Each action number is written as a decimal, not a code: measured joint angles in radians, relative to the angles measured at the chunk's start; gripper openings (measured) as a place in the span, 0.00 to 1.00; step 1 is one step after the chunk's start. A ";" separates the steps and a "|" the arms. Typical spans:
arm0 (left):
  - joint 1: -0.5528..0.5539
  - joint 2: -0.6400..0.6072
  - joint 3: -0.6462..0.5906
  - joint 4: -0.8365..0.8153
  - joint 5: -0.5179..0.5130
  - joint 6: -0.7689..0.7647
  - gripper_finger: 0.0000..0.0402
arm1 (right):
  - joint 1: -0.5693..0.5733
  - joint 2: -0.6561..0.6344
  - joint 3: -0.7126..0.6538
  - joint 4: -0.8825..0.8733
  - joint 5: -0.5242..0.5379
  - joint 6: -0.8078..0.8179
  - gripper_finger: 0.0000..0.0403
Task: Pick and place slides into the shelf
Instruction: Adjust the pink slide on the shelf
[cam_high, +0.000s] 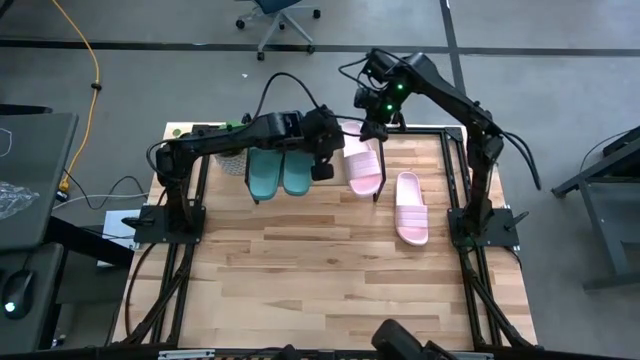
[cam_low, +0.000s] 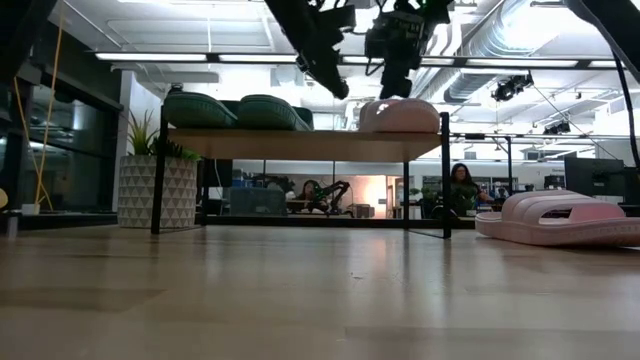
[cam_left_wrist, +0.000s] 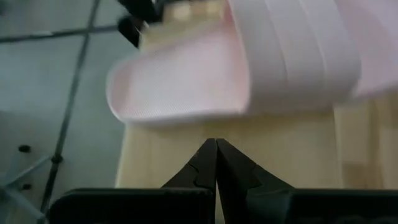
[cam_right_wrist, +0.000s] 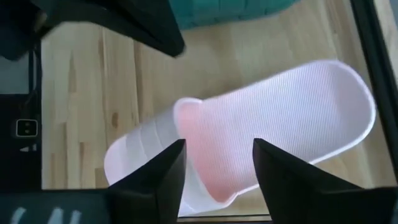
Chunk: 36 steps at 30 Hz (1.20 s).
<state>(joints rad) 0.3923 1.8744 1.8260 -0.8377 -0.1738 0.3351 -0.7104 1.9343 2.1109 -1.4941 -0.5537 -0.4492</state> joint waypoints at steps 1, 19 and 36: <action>0.000 0.000 0.001 -0.026 0.001 0.000 0.00 | -0.001 0.005 0.000 -0.007 0.003 0.002 0.45; 0.000 -0.030 0.002 -0.210 0.087 0.028 0.00 | 0.046 0.007 0.000 -0.021 -0.005 -0.012 0.46; 0.000 -0.170 0.002 -0.274 0.087 0.060 0.00 | 0.055 0.078 0.000 -0.075 0.001 -0.005 0.50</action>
<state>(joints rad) 0.3923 1.7047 1.8278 -1.1114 -0.0872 0.3952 -0.6553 2.0119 2.1109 -1.5687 -0.5527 -0.4541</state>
